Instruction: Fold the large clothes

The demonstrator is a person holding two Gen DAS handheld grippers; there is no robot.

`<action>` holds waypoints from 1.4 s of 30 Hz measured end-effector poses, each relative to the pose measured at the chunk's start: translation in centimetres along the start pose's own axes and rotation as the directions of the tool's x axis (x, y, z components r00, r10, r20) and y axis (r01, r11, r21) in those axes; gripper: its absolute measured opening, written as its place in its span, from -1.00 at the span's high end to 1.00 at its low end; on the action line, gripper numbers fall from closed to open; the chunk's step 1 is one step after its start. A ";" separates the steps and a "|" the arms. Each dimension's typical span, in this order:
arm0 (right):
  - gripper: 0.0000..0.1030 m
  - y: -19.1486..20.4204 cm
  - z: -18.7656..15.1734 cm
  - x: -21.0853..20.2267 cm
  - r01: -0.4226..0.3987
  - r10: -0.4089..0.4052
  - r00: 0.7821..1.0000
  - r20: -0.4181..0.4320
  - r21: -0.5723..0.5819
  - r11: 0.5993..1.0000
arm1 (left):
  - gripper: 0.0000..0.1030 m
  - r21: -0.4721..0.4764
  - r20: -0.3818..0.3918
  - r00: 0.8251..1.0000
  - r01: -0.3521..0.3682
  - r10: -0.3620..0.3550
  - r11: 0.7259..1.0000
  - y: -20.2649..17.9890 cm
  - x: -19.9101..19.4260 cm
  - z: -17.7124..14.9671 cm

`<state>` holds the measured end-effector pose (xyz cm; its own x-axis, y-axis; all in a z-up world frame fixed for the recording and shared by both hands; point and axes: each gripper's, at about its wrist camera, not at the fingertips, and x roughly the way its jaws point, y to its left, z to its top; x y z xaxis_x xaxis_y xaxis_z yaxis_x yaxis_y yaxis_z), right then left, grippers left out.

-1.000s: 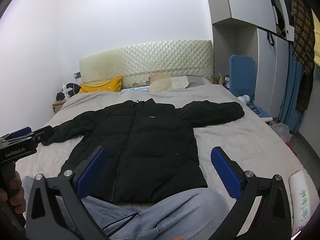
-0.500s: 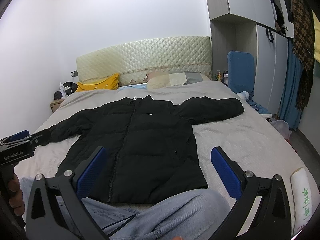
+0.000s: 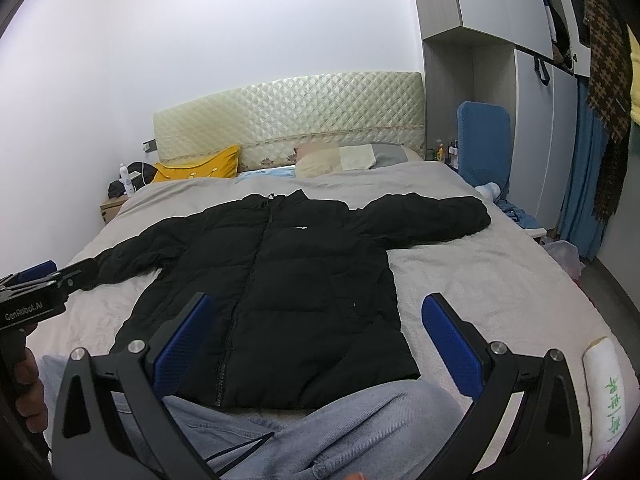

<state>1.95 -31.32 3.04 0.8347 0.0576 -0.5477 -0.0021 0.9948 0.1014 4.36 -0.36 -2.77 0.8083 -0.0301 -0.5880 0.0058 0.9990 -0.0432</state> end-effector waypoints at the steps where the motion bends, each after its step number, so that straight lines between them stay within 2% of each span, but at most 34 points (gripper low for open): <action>1: -1.00 0.0 0.0 0.1 0.001 -0.001 1.000 0.001 -0.001 1.000 | -1.00 0.000 -0.001 1.000 0.000 0.000 1.000 0.0 0.0 0.1; 18: -1.00 -0.2 -0.7 1.0 -0.005 0.005 1.000 -0.029 0.014 1.000 | -1.00 -0.004 -0.008 1.000 -0.002 0.002 1.000 0.1 0.6 0.0; 30: -1.00 -0.8 -0.3 2.1 -0.037 0.038 0.998 -0.047 0.025 0.999 | -1.00 -0.017 -0.011 1.000 0.004 -0.004 1.000 0.1 1.6 0.3; 35: -1.00 -1.2 -0.2 2.7 -0.038 0.039 0.998 -0.048 0.025 0.999 | -1.00 -0.042 -0.030 0.999 0.037 -0.038 0.998 0.2 2.6 0.7; 42: -1.00 -1.8 0.3 3.6 -0.043 0.044 0.997 -0.056 0.026 0.999 | -1.00 -0.043 -0.029 0.998 0.049 -0.050 0.998 0.0 4.0 1.5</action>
<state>5.12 -32.95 1.18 0.8016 0.1061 -0.5884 -0.0238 0.9890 0.1459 8.42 -0.45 -3.93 0.7894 -0.0813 -0.6084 0.0199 0.9941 -0.1070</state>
